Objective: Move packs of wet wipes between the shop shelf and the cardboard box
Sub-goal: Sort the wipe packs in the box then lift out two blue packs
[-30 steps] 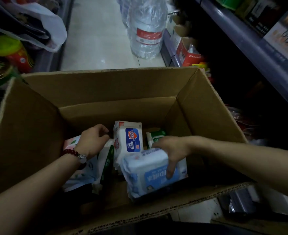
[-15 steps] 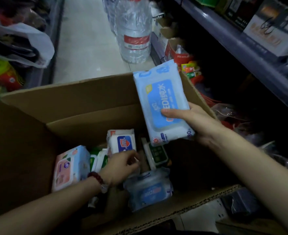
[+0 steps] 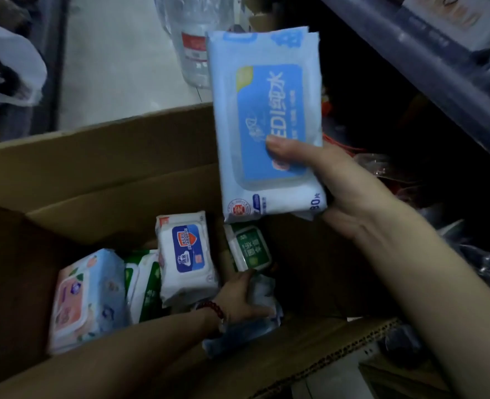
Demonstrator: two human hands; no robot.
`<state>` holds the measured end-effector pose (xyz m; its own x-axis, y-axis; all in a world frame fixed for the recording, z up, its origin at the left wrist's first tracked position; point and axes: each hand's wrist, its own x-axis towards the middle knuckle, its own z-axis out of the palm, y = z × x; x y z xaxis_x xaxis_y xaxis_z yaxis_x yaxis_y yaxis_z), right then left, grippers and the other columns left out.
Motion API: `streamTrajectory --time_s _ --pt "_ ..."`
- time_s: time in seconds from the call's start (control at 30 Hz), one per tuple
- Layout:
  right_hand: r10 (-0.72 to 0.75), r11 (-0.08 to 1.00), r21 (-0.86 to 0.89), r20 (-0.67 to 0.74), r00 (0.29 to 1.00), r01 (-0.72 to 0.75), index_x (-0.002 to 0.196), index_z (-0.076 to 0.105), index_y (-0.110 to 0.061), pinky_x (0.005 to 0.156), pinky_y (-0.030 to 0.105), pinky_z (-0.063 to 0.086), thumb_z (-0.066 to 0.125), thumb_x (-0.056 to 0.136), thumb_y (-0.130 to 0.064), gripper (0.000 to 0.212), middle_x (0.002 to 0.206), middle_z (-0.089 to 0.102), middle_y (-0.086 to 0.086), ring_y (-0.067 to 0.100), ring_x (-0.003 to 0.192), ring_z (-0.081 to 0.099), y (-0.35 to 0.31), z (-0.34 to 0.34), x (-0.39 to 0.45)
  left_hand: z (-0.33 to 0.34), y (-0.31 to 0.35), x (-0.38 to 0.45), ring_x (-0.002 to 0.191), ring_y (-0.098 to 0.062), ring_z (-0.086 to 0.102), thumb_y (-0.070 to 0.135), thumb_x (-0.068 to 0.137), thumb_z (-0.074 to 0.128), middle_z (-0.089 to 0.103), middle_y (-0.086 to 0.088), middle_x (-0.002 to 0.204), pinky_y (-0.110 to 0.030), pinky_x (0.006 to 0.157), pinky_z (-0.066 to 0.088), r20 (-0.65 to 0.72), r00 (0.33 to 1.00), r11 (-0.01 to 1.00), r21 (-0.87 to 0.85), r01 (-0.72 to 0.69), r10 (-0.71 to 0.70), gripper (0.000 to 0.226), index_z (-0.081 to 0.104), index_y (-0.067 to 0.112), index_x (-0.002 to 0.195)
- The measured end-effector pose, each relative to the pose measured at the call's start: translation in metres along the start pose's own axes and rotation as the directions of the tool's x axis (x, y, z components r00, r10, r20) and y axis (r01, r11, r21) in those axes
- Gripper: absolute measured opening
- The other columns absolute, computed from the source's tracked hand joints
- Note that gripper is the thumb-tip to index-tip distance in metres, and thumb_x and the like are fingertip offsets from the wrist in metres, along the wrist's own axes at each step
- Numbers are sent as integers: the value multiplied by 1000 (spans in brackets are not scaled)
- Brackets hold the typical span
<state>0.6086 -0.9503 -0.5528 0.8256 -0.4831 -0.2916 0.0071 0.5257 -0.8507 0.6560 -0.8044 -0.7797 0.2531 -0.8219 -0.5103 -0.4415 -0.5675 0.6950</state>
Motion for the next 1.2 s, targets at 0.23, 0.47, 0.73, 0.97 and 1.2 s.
streamTrajectory --time_s 0.23,0.47,0.73,0.97,1.2 --pt "6 990 -141 34 999 -1 110 68 -8 75 38 60 72 64 -12 47 108 74 14 27 93 72 4 -3 -1 2 -32 13 141 -21 29 52 73 73 23 -6 156 -25 112 26 142 985 981 181 74 -101 103 16 13 150" --pt "72 970 -234 -4 997 -71 111 68 -7 72 36 60 75 59 -16 54 101 76 10 25 89 73 9 -3 -2 13 -46 16 129 -24 40 53 65 78 34 -7 147 -30 103 37 132 985 971 224 80 -112 101 25 19 144" --pt "78 970 -230 5 997 -75 112 68 -6 78 41 60 75 61 -15 52 104 75 15 29 93 72 11 -3 -1 35 -46 5 126 -31 32 43 67 76 30 -15 142 -35 107 29 -15 998 838 543 60 -61 104 18 8 147" --pt "49 968 -245 -6 999 -49 113 66 -2 80 41 59 78 62 -11 53 107 73 17 28 92 70 10 -2 0 19 -39 -9 117 -21 53 37 67 78 51 -5 131 -25 92 43 -2 999 955 291 51 -53 88 28 17 137" --pt "10 966 -258 10 1000 -7 112 65 -4 65 31 59 78 61 -10 54 95 76 9 21 81 73 13 -8 5 -51 -3 -35 105 -10 56 44 63 83 57 8 117 -21 86 45 -74 997 1000 -18 7 -8 75 43 21 123"
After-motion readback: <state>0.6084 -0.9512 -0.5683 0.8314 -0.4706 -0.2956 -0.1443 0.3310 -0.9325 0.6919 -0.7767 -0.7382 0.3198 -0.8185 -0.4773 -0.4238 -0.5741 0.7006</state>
